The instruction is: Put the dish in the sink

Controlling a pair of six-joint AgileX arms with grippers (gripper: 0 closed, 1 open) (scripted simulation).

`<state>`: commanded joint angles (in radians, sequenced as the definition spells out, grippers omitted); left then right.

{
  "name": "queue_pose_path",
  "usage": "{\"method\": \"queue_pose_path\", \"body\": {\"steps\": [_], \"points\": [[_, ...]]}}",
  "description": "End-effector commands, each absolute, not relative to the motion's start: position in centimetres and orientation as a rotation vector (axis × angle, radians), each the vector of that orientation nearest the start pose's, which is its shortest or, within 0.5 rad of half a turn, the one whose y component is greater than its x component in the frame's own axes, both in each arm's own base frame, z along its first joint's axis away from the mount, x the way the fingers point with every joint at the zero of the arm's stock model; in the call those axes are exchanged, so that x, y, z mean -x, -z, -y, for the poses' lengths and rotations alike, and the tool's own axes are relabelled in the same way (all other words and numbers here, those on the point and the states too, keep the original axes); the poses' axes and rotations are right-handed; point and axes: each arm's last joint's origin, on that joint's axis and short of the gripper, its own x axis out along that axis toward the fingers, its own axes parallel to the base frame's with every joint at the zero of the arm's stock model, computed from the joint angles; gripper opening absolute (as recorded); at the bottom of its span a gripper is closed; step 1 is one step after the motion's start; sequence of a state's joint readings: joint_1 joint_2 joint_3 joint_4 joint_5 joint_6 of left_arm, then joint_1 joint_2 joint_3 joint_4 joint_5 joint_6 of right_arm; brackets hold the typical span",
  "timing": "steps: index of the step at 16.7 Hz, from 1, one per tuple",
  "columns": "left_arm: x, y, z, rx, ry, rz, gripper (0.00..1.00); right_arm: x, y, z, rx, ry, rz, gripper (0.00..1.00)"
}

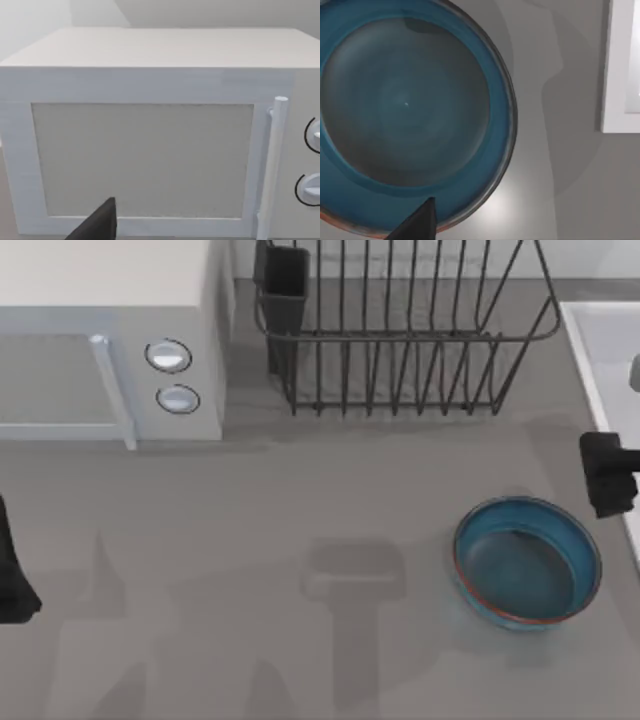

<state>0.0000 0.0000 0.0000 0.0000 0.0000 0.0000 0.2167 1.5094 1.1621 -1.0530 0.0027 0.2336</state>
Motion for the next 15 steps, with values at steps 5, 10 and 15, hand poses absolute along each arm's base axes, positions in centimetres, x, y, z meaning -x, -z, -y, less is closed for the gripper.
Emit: {"method": "queue_pose_path", "body": {"steps": [5,10,15], "points": [[-10.6,-16.0,0.1,0.0,0.0,0.0,1.0,-30.3,-23.0,-8.0,-0.01,0.007,-1.562,1.0],[-10.6,-16.0,0.1,0.0,0.0,0.0,1.0,-30.5,-22.9,-8.0,-0.012,0.011,-1.568,1.0],[-10.6,-16.0,0.1,0.0,0.0,0.0,1.0,-30.8,-19.8,-8.2,-0.007,0.008,-1.572,1.0]]}}
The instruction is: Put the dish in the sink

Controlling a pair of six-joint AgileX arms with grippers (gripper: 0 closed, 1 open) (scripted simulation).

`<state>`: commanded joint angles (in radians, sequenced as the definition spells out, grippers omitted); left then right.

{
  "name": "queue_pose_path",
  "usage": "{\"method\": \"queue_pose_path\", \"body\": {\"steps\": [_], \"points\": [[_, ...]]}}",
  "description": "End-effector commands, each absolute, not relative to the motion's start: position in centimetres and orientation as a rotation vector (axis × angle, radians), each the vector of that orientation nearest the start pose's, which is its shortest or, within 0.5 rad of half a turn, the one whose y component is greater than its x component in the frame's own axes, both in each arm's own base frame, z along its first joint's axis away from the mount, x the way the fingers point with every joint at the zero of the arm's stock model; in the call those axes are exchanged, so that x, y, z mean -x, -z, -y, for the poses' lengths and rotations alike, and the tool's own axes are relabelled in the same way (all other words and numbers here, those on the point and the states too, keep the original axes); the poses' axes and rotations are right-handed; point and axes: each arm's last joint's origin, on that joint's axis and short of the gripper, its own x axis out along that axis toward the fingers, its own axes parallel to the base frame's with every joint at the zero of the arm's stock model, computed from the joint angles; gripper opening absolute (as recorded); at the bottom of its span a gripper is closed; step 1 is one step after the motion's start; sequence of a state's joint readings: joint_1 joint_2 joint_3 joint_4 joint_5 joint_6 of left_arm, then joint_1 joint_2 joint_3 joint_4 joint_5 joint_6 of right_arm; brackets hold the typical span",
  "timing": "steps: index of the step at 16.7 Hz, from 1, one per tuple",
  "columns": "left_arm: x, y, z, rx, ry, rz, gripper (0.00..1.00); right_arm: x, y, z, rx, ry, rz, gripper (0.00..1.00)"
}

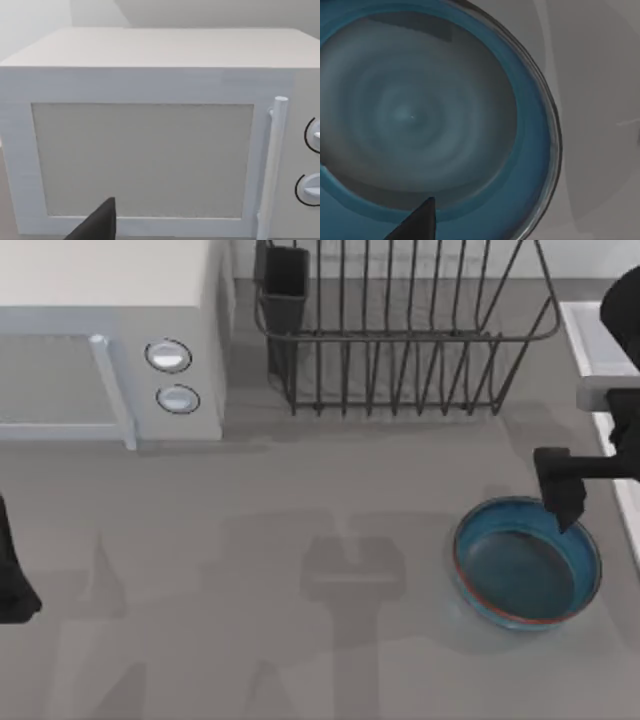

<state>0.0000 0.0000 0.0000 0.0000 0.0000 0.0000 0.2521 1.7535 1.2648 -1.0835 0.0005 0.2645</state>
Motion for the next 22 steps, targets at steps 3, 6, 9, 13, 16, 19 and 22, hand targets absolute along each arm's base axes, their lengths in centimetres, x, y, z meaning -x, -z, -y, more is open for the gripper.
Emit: {"method": "queue_pose_path", "body": {"steps": [3,6,9,13,16,19,22], "points": [[-10.6,-16.0,0.1,0.0,0.0,0.0,1.0,-30.9,-16.2,-8.2,-0.009,0.007,-1.564,1.0],[-10.6,-16.0,0.1,0.0,0.0,0.0,1.0,-30.6,-13.4,-8.2,-0.008,0.007,-1.568,1.0],[-10.6,-16.0,0.1,0.0,0.0,0.0,1.0,-30.5,-12.9,-8.2,-0.008,0.008,-1.571,1.0],[-10.6,-16.0,0.1,0.0,0.0,0.0,1.0,-30.5,-12.9,-8.2,-0.008,0.008,-1.571,0.85],[-10.6,-16.0,0.1,0.0,0.0,0.0,1.0,-30.5,-12.9,-8.2,-0.008,0.008,-1.571,0.62],[-10.6,-16.0,0.1,0.0,0.0,0.0,1.0,-30.5,-12.9,-8.2,-0.008,0.008,-1.571,0.4],[-10.6,-16.0,0.1,0.0,0.0,0.0,1.0,-30.5,-12.9,-8.2,-0.008,0.008,-1.571,0.17]]}}
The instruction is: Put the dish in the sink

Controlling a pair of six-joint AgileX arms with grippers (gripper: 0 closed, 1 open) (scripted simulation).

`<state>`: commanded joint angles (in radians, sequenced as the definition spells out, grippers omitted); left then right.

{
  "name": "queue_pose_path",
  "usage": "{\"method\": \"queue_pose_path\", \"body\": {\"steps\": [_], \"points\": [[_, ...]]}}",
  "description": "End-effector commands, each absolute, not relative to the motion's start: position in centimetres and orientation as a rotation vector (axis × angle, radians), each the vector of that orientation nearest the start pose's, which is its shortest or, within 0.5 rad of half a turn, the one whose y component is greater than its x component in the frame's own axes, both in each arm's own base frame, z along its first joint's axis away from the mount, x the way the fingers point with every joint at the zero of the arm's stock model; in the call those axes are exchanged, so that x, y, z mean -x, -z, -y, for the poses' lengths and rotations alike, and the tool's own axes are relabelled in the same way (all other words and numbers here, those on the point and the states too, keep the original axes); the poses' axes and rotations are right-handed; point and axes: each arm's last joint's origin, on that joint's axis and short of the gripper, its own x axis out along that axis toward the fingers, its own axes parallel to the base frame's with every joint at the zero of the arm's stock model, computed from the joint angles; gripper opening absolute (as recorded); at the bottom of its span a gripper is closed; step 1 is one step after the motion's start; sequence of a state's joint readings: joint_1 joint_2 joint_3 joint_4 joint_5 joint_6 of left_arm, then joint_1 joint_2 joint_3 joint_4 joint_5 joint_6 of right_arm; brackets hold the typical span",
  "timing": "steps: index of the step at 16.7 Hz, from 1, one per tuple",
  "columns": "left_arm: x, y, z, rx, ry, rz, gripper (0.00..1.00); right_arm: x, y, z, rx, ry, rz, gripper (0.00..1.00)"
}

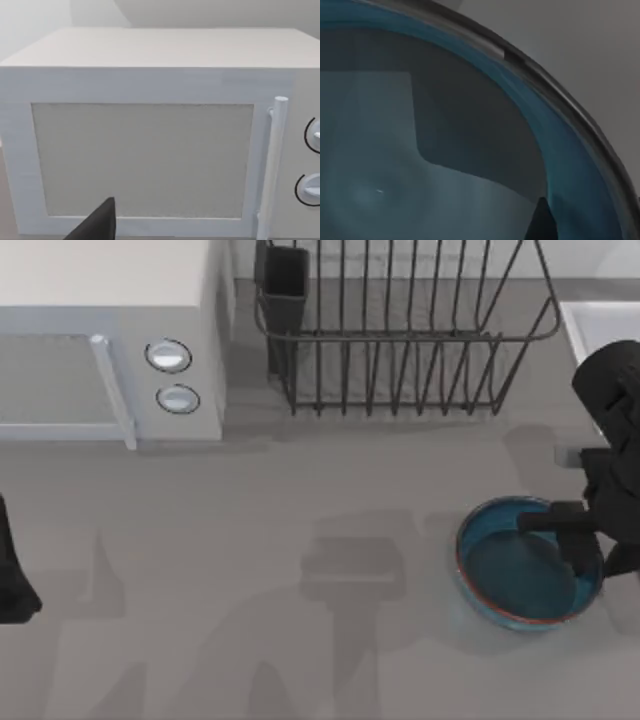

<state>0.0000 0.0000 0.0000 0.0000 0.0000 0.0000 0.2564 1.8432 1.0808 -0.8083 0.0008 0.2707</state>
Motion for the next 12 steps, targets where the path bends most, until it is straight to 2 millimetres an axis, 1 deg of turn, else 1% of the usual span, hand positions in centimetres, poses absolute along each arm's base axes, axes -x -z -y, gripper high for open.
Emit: {"method": "queue_pose_path", "body": {"steps": [2,3,12], "points": [[-10.57,-16.0,0.12,0.0,0.0,0.0,1.0,-30.46,-12.9,-8.17,-0.008,0.008,-1.571,0.02],[-10.57,-16.0,0.12,0.0,0.0,0.0,1.0,-30.46,-12.9,-8.17,-0.008,0.008,-1.571,0.0],[-10.57,-16.0,0.12,0.0,0.0,0.0,1.0,-30.5,-13.03,-8.16,-0.007,0.009,-1.569,0.0]]}}
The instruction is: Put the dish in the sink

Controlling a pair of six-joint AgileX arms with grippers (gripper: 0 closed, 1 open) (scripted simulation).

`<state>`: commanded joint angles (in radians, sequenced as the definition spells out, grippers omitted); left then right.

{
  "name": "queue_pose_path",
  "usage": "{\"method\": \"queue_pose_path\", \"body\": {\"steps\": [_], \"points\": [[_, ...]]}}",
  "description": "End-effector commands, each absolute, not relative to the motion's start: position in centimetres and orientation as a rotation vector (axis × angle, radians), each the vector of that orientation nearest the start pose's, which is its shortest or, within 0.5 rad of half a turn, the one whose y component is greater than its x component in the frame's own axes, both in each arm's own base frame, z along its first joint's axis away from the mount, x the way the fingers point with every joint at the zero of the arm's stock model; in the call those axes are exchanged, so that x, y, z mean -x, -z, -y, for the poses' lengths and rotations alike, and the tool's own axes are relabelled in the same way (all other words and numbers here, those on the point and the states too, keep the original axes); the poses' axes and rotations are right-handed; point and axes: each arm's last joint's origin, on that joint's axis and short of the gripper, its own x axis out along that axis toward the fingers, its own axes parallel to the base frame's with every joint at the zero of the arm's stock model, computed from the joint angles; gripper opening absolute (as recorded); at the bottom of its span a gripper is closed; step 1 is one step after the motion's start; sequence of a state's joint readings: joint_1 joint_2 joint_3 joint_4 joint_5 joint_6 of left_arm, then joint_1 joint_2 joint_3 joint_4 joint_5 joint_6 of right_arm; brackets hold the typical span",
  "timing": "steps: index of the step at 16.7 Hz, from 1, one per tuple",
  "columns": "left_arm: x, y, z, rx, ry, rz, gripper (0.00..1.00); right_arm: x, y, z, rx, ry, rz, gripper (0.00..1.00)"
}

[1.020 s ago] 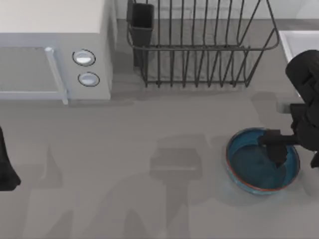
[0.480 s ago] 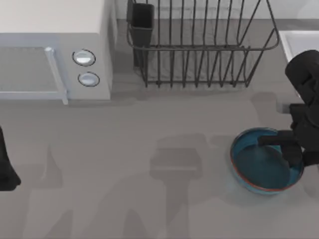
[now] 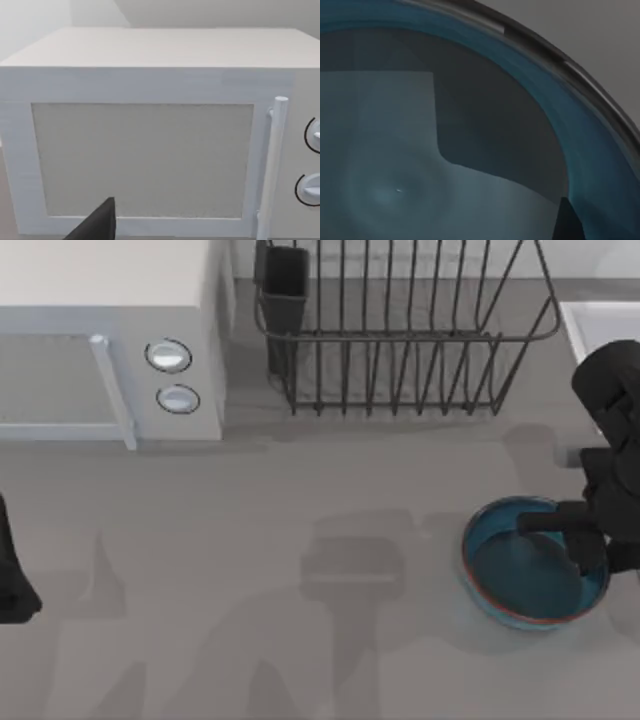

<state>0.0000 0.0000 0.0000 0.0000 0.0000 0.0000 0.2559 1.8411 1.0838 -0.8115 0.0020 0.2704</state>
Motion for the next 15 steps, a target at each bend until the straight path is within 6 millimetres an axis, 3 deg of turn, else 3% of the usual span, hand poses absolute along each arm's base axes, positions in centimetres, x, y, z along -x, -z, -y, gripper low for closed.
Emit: {"method": "queue_pose_path", "body": {"steps": [4,12,15], "points": [[-10.6,-16.0,0.1,0.0,0.0,0.0,1.0,-31.4,-16.0,-8.5,-0.006,0.005,-1.562,0.0],[-10.6,-16.0,0.1,0.0,0.0,0.0,1.0,-30.7,-27.0,-8.2,-0.006,0.012,-1.58,0.0],[-10.6,-16.0,0.1,0.0,0.0,0.0,1.0,-30.5,-28.0,-8.1,-0.008,0.009,-1.569,0.0]]}}
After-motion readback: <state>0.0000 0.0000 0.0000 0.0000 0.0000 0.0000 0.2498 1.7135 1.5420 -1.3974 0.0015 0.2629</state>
